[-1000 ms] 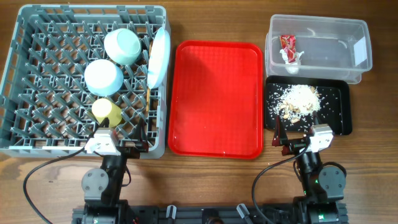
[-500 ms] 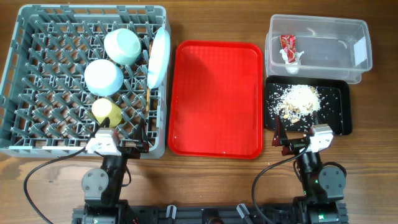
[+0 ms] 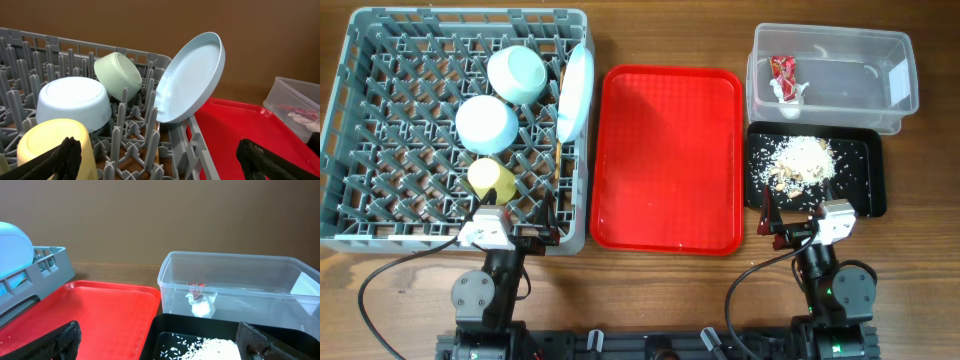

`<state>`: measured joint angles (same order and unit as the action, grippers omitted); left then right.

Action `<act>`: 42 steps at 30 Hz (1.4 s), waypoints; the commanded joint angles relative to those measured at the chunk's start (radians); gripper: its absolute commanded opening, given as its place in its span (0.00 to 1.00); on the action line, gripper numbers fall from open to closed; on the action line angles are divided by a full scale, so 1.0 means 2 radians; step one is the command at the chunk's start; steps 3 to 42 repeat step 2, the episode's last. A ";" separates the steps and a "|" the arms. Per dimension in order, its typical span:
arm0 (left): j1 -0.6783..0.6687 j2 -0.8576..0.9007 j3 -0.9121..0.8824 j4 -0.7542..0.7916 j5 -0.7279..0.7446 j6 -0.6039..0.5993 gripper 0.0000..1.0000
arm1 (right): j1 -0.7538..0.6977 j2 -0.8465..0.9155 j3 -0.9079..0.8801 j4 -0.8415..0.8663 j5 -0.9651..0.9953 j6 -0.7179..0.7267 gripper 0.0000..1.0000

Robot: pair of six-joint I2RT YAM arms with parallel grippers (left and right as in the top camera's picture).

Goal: Sort waste into correct bins and load items into the dishwasher rack

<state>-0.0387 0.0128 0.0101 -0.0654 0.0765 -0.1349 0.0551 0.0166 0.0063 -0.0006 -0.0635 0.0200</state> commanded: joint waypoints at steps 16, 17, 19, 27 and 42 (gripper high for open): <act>0.002 -0.003 -0.002 -0.002 0.008 0.010 1.00 | -0.003 -0.001 0.000 0.002 -0.007 -0.009 1.00; 0.002 -0.003 -0.002 -0.002 0.008 0.010 1.00 | -0.003 -0.001 0.000 0.002 -0.007 -0.009 1.00; 0.002 -0.003 -0.002 -0.002 0.008 0.010 1.00 | -0.003 -0.001 0.000 0.002 -0.007 -0.009 1.00; 0.002 -0.003 -0.002 -0.002 0.008 0.010 1.00 | -0.003 -0.001 0.000 0.002 -0.007 -0.009 1.00; 0.002 -0.003 -0.002 -0.002 0.008 0.010 1.00 | -0.003 -0.001 0.000 0.002 -0.007 -0.009 1.00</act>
